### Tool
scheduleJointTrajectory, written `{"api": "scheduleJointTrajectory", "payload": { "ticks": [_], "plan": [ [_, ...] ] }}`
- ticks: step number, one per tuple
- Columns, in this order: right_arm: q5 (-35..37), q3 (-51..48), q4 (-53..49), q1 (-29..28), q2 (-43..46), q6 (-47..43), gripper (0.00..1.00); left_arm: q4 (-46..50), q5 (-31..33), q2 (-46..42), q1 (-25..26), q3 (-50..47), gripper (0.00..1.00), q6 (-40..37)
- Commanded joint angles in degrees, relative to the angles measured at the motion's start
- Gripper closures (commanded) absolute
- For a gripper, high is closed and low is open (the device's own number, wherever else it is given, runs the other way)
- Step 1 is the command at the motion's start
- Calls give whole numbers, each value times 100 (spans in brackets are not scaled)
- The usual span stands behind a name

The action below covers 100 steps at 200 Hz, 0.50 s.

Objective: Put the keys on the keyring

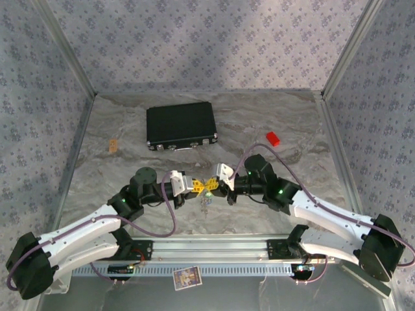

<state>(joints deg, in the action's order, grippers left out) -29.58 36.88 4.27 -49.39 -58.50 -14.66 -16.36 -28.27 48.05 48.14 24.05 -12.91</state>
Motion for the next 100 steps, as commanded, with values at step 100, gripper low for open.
{"api": "scheduleJointTrajectory", "payload": {
  "ticks": [100],
  "plan": [
    [469,1636,-2549,-310,-580,-1549,100,1276,209,-98,81,504,76,-722]
  ]
}}
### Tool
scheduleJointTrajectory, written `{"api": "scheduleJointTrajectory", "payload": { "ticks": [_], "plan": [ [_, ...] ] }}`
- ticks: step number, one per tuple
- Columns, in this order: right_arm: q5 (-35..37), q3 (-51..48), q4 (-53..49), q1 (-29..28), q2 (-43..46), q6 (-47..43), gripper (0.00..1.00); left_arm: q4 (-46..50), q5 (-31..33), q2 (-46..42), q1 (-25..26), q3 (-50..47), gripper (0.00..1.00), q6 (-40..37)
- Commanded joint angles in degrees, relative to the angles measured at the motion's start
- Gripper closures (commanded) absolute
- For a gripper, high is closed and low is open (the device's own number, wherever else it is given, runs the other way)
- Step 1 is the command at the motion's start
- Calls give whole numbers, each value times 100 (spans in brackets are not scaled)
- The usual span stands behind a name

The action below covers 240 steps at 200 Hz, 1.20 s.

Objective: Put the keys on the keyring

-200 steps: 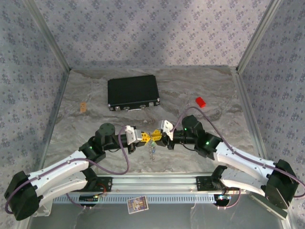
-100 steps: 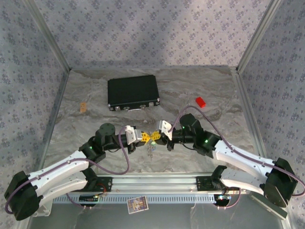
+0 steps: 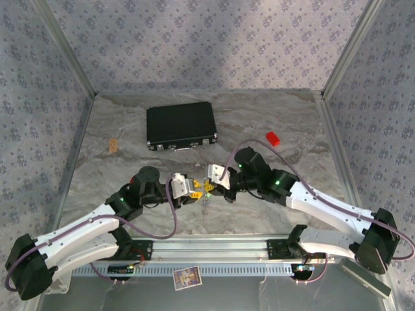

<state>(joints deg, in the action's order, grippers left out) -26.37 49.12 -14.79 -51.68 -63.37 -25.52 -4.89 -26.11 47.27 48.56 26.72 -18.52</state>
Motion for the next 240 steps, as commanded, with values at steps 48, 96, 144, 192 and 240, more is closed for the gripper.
{"api": "scheduleJointTrajectory", "payload": {
  "ticks": [48,96,144,192,240],
  "plan": [
    [164,768,-930,-240,-392,-739,100,84,-107,55,40,289,82,-165],
    [89,762,-791,-290,-453,-671,100,31,-178,57,40,254,97,-116],
    [518,64,-135,-187,199,-219,70,-230,-117,-21,37,87,100,90],
    [592,-699,568,-149,681,333,70,-890,-145,-27,36,-173,100,408],
    [893,-869,735,-268,704,487,73,-1095,-79,-22,39,-220,100,626]
  ]
}}
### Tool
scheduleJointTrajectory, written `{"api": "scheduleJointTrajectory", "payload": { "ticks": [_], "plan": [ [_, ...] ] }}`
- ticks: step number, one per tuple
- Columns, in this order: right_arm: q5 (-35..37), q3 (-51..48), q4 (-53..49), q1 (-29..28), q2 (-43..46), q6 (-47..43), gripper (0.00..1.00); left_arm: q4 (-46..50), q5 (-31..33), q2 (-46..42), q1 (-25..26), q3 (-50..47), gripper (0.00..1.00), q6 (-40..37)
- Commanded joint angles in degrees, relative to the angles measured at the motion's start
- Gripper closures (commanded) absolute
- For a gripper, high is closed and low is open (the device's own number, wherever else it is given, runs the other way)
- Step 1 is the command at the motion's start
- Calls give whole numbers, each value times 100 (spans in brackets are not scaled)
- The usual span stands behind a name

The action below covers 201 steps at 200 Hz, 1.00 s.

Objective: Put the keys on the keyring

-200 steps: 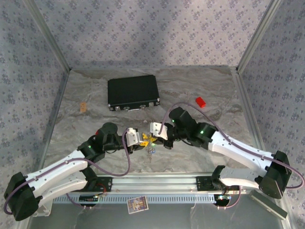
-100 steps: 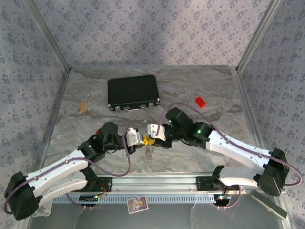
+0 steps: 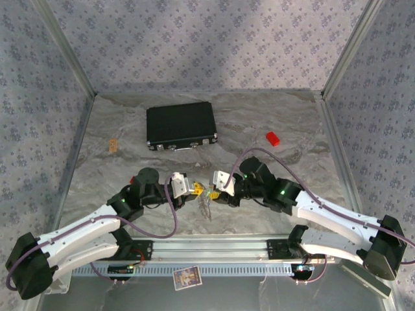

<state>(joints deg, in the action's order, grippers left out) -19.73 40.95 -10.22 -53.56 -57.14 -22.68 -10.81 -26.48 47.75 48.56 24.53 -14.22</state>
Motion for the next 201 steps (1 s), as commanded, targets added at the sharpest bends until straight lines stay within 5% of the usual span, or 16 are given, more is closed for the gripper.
{"api": "scheduleJointTrajectory", "payload": {
  "ticks": [1,125,173,201],
  "plan": [
    [239,-52,281,-82,81,203,73,-502,-37,-71,39,-1,100,198],
    [99,95,201,-221,-124,79,99,-661,210,108,35,117,100,339],
    [73,247,224,-355,-429,59,97,-910,257,294,47,174,100,489],
    [246,122,223,-326,-221,45,82,-897,276,265,49,133,100,454]
  ]
}}
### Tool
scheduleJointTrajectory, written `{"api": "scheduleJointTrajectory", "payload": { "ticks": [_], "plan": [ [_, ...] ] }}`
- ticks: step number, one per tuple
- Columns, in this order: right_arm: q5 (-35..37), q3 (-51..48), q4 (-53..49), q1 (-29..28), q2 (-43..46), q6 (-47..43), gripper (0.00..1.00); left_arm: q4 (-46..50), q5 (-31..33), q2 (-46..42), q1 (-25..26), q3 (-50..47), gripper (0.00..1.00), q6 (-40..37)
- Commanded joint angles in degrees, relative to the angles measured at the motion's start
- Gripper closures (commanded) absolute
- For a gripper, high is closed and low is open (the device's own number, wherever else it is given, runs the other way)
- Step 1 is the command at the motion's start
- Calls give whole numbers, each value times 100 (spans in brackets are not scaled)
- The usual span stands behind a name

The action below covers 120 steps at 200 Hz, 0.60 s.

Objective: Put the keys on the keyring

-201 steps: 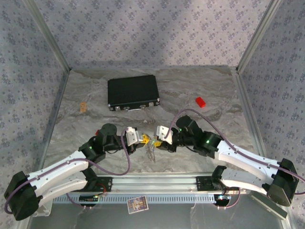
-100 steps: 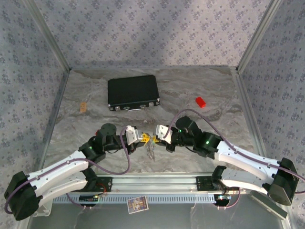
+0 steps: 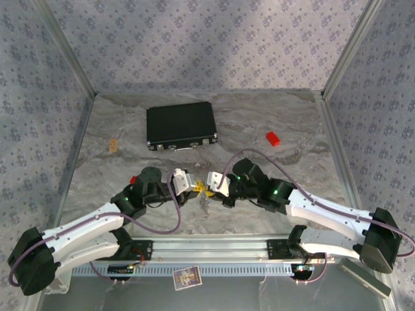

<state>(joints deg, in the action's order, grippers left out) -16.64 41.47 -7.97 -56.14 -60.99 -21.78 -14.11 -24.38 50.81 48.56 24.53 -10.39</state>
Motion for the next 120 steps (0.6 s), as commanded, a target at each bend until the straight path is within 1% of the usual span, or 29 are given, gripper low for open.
{"api": "scheduleJointTrajectory", "payload": {
  "ticks": [1,12,26,50,67,120],
  "plan": [
    [-56,66,-7,-70,178,-41,81,-562,65,-43,44,132,100,72],
    [-23,-20,-19,-1,347,-32,78,-536,61,-77,46,100,100,34],
    [-123,-138,-15,153,602,21,78,-474,6,-127,44,71,100,-26],
    [-822,-292,-9,565,899,209,78,-411,-189,-172,42,44,100,-115],
    [-1074,-350,153,731,911,369,78,-401,-340,-129,44,69,100,-141],
    [-1013,-333,496,711,616,456,77,-461,-594,-53,48,87,100,-166]
  ]
}}
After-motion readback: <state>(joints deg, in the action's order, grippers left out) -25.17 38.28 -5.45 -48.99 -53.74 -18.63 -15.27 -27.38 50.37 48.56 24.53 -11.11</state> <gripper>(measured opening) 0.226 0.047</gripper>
